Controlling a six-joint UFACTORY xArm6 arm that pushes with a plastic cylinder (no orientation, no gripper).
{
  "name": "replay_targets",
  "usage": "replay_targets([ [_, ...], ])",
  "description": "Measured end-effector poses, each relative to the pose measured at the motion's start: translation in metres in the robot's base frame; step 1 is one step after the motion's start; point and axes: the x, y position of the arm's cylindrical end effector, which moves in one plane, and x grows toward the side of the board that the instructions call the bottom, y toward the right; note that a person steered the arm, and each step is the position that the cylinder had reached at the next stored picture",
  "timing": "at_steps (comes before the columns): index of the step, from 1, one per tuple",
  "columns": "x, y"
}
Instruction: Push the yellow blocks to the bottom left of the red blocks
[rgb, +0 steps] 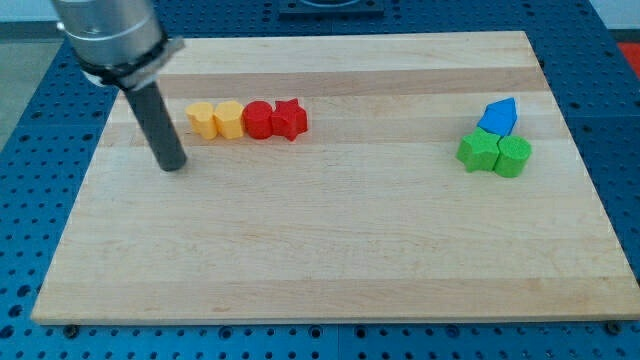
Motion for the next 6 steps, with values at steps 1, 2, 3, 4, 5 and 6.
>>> replay_targets([
  [1, -0.023, -0.034],
  [2, -0.055, -0.042],
  [3, -0.069, -0.033],
  [4, -0.071, -0.012],
  [5, -0.07, 0.004],
  [6, -0.07, 0.026],
])
